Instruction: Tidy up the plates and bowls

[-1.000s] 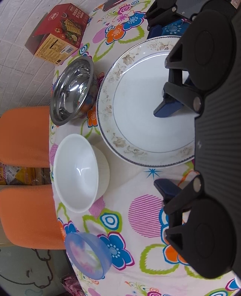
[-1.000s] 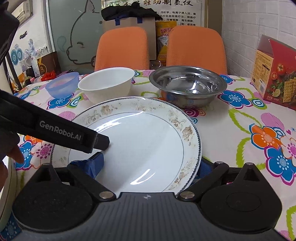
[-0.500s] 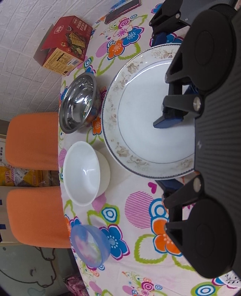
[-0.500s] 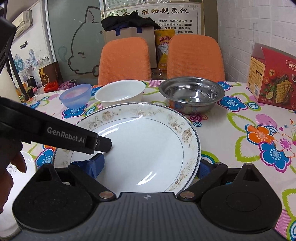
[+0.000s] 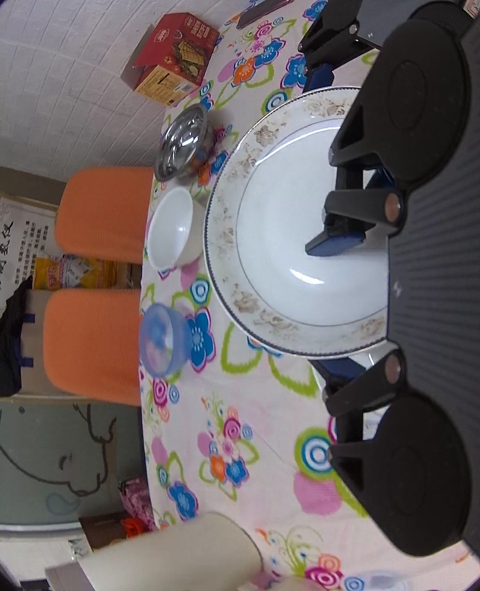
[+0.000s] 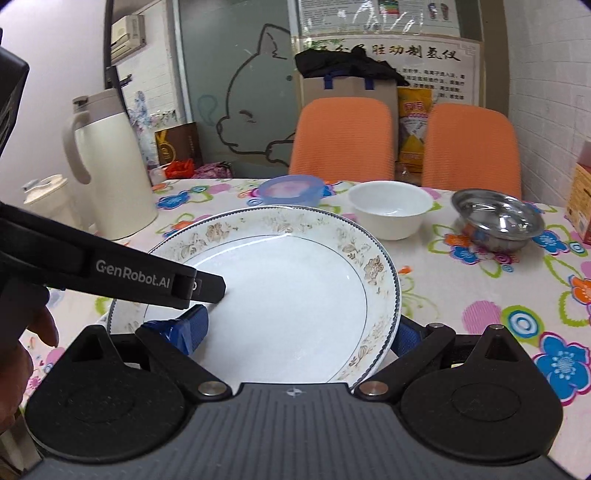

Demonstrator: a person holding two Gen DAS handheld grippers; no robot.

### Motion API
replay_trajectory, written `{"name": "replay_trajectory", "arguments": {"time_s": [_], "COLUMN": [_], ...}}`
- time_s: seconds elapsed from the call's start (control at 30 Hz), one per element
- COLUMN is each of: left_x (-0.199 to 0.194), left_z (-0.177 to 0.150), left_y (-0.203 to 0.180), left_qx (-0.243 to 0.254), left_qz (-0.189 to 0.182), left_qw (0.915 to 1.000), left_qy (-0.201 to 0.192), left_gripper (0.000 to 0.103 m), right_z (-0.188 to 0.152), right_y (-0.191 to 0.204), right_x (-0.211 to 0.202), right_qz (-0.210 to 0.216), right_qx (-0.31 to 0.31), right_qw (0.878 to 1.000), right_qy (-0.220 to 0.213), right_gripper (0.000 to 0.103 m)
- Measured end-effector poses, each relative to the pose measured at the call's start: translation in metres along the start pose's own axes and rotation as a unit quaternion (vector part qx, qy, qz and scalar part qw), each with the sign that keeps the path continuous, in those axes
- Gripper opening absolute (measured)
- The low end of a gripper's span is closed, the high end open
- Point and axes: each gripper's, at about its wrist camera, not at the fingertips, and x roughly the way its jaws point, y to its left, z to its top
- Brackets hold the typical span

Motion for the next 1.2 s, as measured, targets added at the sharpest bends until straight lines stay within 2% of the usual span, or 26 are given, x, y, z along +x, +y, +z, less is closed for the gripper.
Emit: {"name": "replay_trajectory", "arguments": {"time_s": [0.1,0.2,0.37,0.53,0.7,0.77,0.83,0.93,1.0,1.13,1.2], "left_x": [-0.011,-0.015,-0.013,-0.011,-0.015,-0.019,-0.025,-0.036,-0.043,-0.055,-0.058], "left_z": [-0.018,-0.036,-0.053,-0.062,-0.062,-0.062,-0.062,-0.06,-0.058,-0.053,-0.05], "left_y": [0.024,0.041,0.055,0.05,0.059,0.065,0.069,0.072,0.069,0.062,0.054], "left_qx": [-0.017,-0.032,-0.052,-0.036,-0.055,-0.069,-0.08,-0.083,-0.068,-0.054,-0.038], "left_qz": [0.024,0.031,0.009,0.006,-0.014,-0.027,-0.035,-0.027,-0.014,-0.023,-0.026], "left_qw": [0.9996,0.999,0.9985,0.9993,0.9984,0.9972,0.9962,0.9961,0.9971,0.9971,0.9973], "left_qy": [0.002,0.01,0.016,0.008,0.004,0.002,-0.004,-0.017,-0.031,-0.049,-0.056], "left_gripper": [0.043,0.043,0.043,0.043,0.046,0.052,0.056,0.061,0.061,0.063,0.067], "right_z": [-0.008,-0.015,-0.023,-0.032,-0.033,-0.031,-0.028,-0.02,-0.017,-0.02,-0.022], "right_y": [0.025,0.042,0.054,0.05,0.049,0.047,0.039,0.028,0.021,0.005,-0.005], "right_x": [0.005,0.008,0.005,0.008,0.006,0.001,-0.008,-0.018,-0.021,-0.023,-0.023], "right_qz": [0.023,0.033,0.015,0.017,0.032,0.035,0.034,0.025,0.02,0.016,0.015], "right_qx": [-0.007,-0.015,-0.036,-0.033,-0.031,-0.033,-0.02,-0.004,0.001,0.022,0.032], "right_qw": [1.0,0.999,0.999,0.998,0.998,0.998,0.999,1.0,1.0,0.999,0.999], "right_qy": [0.012,0.025,0.028,0.043,0.048,0.036,0.008,-0.018,-0.023,-0.02,-0.018], "right_gripper": [0.087,0.087,0.087,0.087,0.087,0.085,0.085,0.085,0.086,0.086,0.086]}}
